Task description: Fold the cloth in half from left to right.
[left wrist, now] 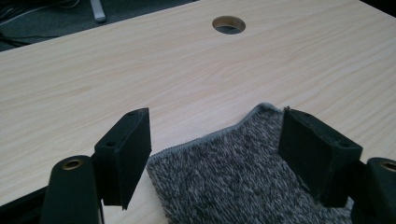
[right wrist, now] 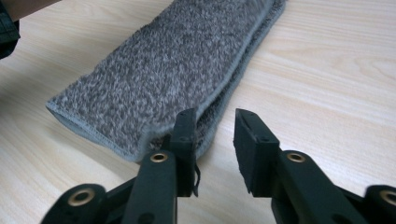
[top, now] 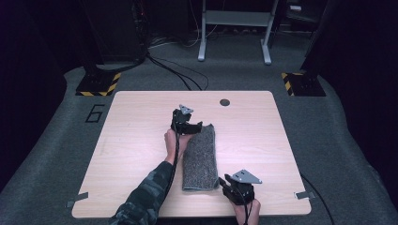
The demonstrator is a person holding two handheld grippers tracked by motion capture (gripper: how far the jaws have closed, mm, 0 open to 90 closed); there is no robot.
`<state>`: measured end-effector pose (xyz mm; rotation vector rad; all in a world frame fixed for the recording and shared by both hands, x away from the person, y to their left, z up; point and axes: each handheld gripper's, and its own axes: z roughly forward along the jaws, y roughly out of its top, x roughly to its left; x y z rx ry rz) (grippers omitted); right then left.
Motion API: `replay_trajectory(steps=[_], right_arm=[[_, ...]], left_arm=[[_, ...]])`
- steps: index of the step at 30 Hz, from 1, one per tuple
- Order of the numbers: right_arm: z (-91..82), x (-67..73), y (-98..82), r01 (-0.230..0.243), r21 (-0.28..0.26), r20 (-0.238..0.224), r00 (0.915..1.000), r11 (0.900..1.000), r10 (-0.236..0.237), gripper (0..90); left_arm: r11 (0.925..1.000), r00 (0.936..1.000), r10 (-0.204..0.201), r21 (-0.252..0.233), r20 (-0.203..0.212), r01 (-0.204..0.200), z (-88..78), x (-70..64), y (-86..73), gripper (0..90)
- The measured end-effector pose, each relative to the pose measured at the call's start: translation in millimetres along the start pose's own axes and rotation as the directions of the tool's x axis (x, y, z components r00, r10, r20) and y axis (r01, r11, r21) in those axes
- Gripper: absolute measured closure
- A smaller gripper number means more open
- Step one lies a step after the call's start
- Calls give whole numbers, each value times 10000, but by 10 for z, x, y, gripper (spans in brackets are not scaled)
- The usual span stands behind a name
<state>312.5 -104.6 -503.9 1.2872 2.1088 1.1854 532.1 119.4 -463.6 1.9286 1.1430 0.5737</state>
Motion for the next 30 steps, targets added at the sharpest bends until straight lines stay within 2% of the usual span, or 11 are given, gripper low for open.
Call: replay_trajectory(steps=[5,6,9,10,11,12,15,18,20,24,30], right_arm=[[58,20,91,191,33,-91,9998,9998,-191,636],[98,35,136,346,104,-266,9991,9993,-344,619],[149,48,162,491,373,-347,9983,9981,-478,613],[203,53,152,649,720,-317,9975,9953,-627,606],[203,53,152,649,720,-317,9975,9953,-627,606],[230,36,121,804,925,-315,9965,9925,-778,604],[241,20,94,707,1087,-287,9973,9916,-679,597],[236,-1,61,752,1211,-230,9971,9898,-729,592],[239,0,39,1011,1364,-145,9949,9855,-1001,587],[239,15,-48,1207,1510,-201,9927,9811,-1190,583],[176,6,-90,1110,1621,-432,9935,9805,-1054,575]], left_arm=[[9998,10000,3,218,-71,-2,-1,39,-64,240],[9992,9999,11,388,-100,-7,6,65,-124,236],[9974,9999,81,713,-98,-74,3,106,-203,232],[9955,9999,73,942,-85,-65,-10,142,-290,229],[9955,9999,73,942,-85,-65,-10,142,-290,228],[9928,9999,151,1193,-38,-146,-29,166,-386,226],[9899,9997,244,1397,-38,-236,-46,173,-465,222],[9865,9994,342,1601,19,-341,-64,162,-556,218],[9845,9990,442,1698,59,-446,-69,149,-602,214],[9805,9982,578,1873,145,-595,-74,96,-683,209],[9789,9976,630,1930,269,-671,-119,50,-745,207]])
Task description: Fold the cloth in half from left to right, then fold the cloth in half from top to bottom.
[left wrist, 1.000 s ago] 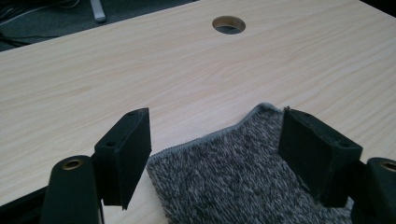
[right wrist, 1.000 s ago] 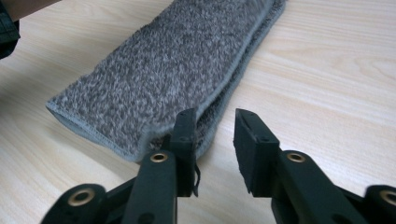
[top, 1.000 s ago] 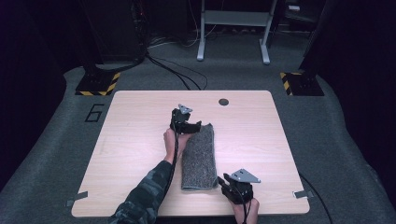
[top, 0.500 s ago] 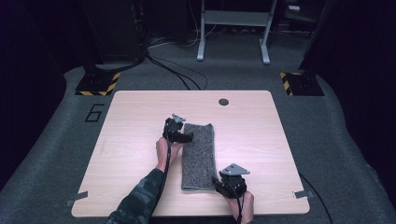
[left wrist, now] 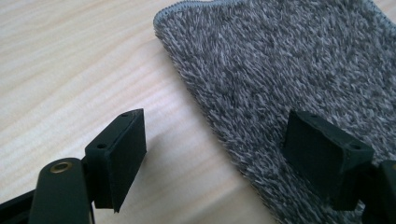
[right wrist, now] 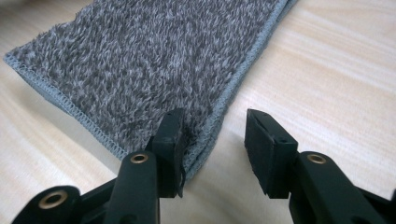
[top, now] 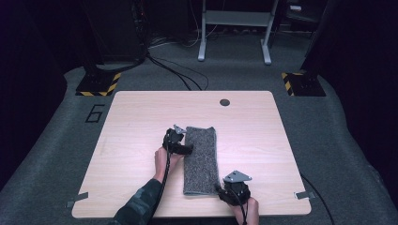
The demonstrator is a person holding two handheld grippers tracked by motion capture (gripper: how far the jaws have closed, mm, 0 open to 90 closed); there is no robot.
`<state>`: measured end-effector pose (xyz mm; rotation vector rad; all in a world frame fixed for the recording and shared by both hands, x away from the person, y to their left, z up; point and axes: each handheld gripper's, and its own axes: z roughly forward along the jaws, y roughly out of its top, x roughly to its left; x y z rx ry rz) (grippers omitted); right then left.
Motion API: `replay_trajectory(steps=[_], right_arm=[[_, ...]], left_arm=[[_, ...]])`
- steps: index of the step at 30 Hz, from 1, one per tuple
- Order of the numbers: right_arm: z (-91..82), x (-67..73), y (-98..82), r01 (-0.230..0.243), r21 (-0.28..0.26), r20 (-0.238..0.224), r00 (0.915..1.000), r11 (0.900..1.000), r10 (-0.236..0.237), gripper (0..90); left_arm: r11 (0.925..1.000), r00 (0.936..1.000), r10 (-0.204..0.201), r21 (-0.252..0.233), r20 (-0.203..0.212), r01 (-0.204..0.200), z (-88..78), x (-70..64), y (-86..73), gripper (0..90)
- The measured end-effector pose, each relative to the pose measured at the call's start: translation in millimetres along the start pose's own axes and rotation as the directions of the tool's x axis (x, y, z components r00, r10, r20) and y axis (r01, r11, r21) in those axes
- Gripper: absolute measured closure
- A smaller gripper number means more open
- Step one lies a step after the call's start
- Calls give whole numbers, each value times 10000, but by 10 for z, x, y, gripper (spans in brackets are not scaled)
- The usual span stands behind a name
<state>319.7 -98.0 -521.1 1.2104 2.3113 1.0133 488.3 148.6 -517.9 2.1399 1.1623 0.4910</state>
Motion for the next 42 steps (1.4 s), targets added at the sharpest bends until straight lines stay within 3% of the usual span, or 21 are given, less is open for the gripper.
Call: replay_trajectory(steps=[5,6,9,12,15,18,33,36,39,40,42], right_arm=[[-74,-6,-65,-64,69,-244,9997,10000,66,539],[-102,-10,-91,-210,101,-323,9992,9997,213,469],[-118,-24,-95,-374,27,-296,9989,9993,374,412],[-150,-119,6,-609,-399,-324,9977,9973,596,275],[-155,-160,82,-607,-479,-309,9978,9970,593,253],[-74,-276,286,-427,-570,-245,9988,9975,414,210],[310,-583,825,-288,-203,-446,9986,9994,279,185],[388,-670,939,-365,-192,-522,9980,9991,355,182],[458,-732,1019,-490,-89,-528,9974,9988,485,184],[520,-772,1070,-565,-66,-594,9967,9984,560,187],[572,-794,1117,-580,-48,-518,9970,9983,576,195]], left_arm=[[9999,9999,71,-109,99,-70,-74,-38,-68,195],[9998,9999,33,-211,102,-31,-123,-30,-87,186],[9996,9998,-50,-294,173,55,-179,-13,-93,172],[9979,9996,-224,-599,187,235,-266,23,-87,156],[9978,9994,-235,-613,250,249,-282,62,-81,155],[9966,9982,-508,-634,331,529,-285,122,-81,148],[9941,9959,-809,-689,400,835,-287,218,-102,144],[9922,9937,-1020,-675,457,1049,-273,225,-109,143],[9935,9942,-967,-550,480,993,-246,262,-95,142],[9911,9916,-1181,-563,527,1210,-223,276,-72,143],[9898,9907,-1245,-620,551,1279,-198,289,-43,143]])
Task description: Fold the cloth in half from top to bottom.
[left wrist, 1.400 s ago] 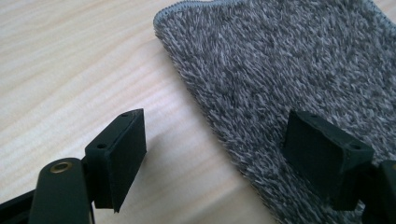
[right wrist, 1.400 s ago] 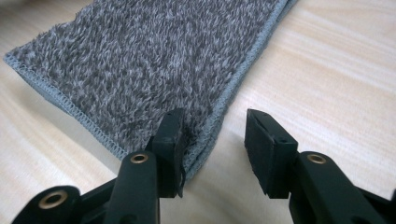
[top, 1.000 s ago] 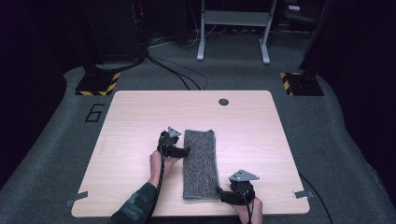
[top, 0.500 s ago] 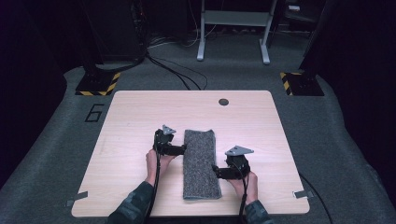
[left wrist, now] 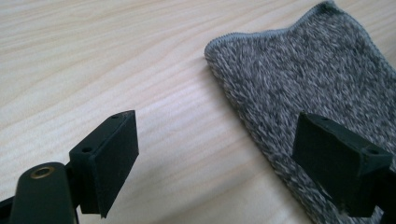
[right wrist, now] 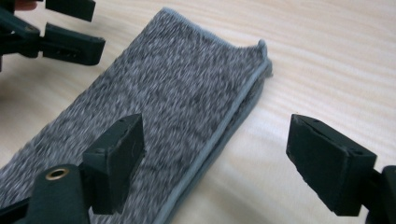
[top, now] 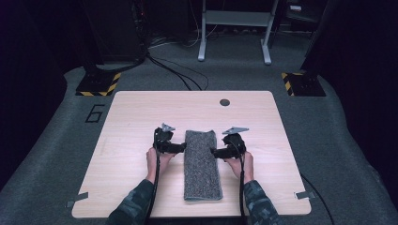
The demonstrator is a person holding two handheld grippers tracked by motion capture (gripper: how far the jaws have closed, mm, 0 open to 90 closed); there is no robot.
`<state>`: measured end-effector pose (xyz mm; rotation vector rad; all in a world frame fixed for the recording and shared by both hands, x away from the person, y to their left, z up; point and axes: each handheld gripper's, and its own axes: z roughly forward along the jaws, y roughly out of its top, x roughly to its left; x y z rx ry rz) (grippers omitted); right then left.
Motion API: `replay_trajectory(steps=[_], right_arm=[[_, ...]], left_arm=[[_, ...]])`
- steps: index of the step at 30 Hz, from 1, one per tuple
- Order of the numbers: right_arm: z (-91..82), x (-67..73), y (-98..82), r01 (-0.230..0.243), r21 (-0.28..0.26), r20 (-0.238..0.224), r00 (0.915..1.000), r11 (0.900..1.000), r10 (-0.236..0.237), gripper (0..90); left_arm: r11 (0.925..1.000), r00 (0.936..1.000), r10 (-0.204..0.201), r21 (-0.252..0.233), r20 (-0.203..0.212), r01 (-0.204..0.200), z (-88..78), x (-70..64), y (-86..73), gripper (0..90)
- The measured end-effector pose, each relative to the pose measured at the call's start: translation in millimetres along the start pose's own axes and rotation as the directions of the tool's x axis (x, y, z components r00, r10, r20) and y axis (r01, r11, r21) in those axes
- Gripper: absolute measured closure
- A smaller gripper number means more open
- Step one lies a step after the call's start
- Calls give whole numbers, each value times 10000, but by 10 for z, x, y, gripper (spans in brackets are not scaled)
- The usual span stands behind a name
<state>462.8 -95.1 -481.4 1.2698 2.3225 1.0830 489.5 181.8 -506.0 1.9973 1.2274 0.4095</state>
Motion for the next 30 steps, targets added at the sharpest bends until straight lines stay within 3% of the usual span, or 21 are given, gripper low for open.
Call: replay_trajectory(steps=[8,9,11,15,17,22,24,25,26,27,28,29,30], right_arm=[[218,-67,191,-36,220,249,9997,9998,30,246],[243,-77,211,48,215,350,9994,9998,-56,262],[317,-99,255,-246,285,330,9992,9993,236,297],[460,-159,307,-224,409,675,9975,9989,196,403],[481,-171,313,-363,547,639,9974,9978,327,418],[607,-248,334,-508,537,904,9948,9973,458,486],[664,-250,316,-510,765,998,9941,9958,432,519],[690,-260,303,-521,850,987,9942,9950,437,528],[703,-276,291,-673,709,956,9936,9952,604,569],[703,-276,291,-673,709,956,9936,9952,604,569],[706,-275,290,-637,687,989,9935,9956,567,594],[706,-261,289,-558,718,885,9949,9959,493,688],[706,-261,289,-558,718,885,9949,9959,493,688]], left_arm=[[9997,9998,-219,62,44,218,106,45,134,154],[9995,9995,-301,106,42,301,132,53,156,155],[9990,9990,-447,56,21,447,176,63,186,161],[9990,9991,-422,148,-84,423,259,58,242,197],[9992,9992,-377,139,-104,378,281,51,253,207],[9993,9995,-271,254,-147,274,361,-14,273,329],[9995,9999,-79,289,-145,83,378,-32,273,367],[9996,9997,-155,212,-173,159,393,-53,269,414],[9993,9998,117,351,-167,-111,409,-68,266,467],[9993,9998,117,351,-167,-111,409,-68,266,491],[9993,9999,78,354,-151,-72,422,-83,261,491],[9994,9998,100,329,-149,-95,434,-99,251,544],[9991,9997,225,367,-104,-221,430,-106,249,544]])
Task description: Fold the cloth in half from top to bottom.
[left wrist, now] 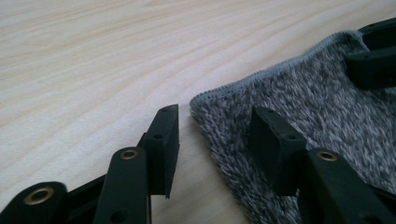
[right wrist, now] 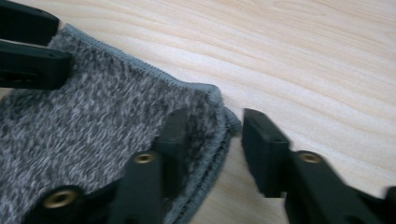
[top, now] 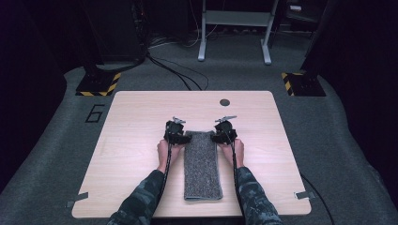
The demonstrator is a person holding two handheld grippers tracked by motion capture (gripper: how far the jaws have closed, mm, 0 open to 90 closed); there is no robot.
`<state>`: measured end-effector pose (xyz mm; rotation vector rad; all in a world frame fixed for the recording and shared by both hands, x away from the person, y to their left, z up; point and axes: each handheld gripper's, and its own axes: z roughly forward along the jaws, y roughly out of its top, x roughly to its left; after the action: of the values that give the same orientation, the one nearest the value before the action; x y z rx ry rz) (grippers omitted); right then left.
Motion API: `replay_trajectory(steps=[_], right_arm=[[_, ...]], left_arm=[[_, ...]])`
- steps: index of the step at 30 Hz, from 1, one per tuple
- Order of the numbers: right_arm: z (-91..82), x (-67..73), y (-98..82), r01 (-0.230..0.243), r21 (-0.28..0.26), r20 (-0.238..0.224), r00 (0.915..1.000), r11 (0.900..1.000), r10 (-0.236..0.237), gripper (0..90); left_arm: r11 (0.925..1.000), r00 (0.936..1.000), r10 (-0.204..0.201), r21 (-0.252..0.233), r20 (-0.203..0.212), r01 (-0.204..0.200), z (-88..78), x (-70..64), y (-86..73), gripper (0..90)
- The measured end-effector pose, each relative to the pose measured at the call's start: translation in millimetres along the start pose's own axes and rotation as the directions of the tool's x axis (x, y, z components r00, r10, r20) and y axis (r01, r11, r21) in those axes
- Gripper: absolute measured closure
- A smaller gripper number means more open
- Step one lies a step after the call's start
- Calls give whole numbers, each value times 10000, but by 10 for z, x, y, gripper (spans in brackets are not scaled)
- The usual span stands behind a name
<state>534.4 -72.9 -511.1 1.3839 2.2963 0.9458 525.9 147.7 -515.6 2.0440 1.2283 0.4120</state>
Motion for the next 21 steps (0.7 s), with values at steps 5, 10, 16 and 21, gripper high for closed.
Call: replay_trajectory(steps=[5,10,16,21], right_arm=[[1,38,2,213,81,-92,9997,9997,-212,809],[-1,46,-14,44,21,-190,9998,10000,-43,844],[1,116,9,320,150,234,9992,9994,-324,872],[-69,106,-26,146,-263,243,9996,9995,-139,875]], left_arm=[[9988,9987,493,46,-116,-493,4,-88,-7,692],[9975,9975,708,1,-18,-708,8,-119,-17,794],[9971,9971,763,18,14,-763,-2,-122,-18,842],[9974,9987,504,-520,-6,-504,-82,-100,-9,847]])
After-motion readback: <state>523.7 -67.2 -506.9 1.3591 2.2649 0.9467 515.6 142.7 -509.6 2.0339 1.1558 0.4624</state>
